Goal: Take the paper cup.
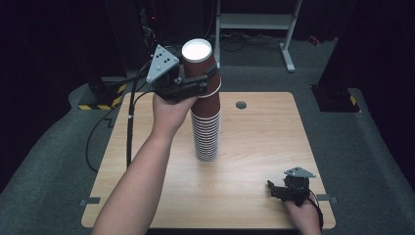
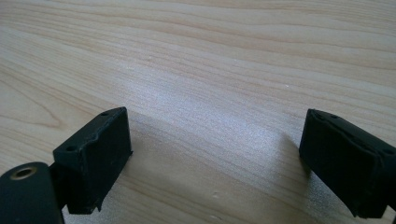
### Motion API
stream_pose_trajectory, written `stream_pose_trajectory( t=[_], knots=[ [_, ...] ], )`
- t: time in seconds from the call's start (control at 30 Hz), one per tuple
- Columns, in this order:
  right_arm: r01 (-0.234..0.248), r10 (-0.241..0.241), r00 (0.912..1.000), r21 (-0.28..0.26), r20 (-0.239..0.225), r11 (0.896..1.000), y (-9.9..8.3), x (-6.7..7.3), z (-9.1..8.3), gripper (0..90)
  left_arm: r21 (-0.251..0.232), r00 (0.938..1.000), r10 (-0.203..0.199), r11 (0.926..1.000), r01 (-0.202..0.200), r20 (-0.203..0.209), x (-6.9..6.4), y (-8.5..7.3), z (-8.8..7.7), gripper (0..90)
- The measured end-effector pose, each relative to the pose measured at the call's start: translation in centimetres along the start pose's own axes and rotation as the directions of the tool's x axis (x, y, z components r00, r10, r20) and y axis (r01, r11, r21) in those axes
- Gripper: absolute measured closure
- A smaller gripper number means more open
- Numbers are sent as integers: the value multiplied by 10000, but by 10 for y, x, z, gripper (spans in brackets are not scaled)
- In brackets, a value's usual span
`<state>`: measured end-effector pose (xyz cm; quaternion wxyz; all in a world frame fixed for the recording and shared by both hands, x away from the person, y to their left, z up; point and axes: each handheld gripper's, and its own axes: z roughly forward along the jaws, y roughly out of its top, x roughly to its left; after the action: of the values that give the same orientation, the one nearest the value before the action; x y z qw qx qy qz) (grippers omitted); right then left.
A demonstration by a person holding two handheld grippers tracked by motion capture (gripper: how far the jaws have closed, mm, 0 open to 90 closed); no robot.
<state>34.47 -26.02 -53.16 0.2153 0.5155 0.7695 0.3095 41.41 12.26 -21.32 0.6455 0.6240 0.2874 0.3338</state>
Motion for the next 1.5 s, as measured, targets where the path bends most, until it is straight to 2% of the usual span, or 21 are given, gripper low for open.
stream_pose_trajectory(
  t=[0.23, 0.63, 1.13, 1.33, 1.5],
  knots=[
    [17, -17, 10000, -5, -15, 10000, 0, 0, 0, 88, -183, 10000, 53, 9998, -54, -34, 1, 8, -7, 199],
    [29, -29, 10000, 8, -11, 10000, 0, 0, 0, 88, -393, 9999, -32, 9992, 28, -100, 1, 11, -23, 199],
    [46, -46, 10000, 10, -21, 10000, 0, 0, 0, 88, -393, 9998, 27, 9992, -35, -201, -1, 4, -54, 200],
    [52, -52, 10000, 10, -26, 10000, 0, 0, 0, 88, -225, 9995, -39, 9997, 32, -299, 0, -5, -64, 200],
    [51, -51, 10000, 10, -27, 10000, 0, 0, 0, 88, -267, 9996, -116, 9996, 109, -265, 1, -12, -75, 200]
  ],
)
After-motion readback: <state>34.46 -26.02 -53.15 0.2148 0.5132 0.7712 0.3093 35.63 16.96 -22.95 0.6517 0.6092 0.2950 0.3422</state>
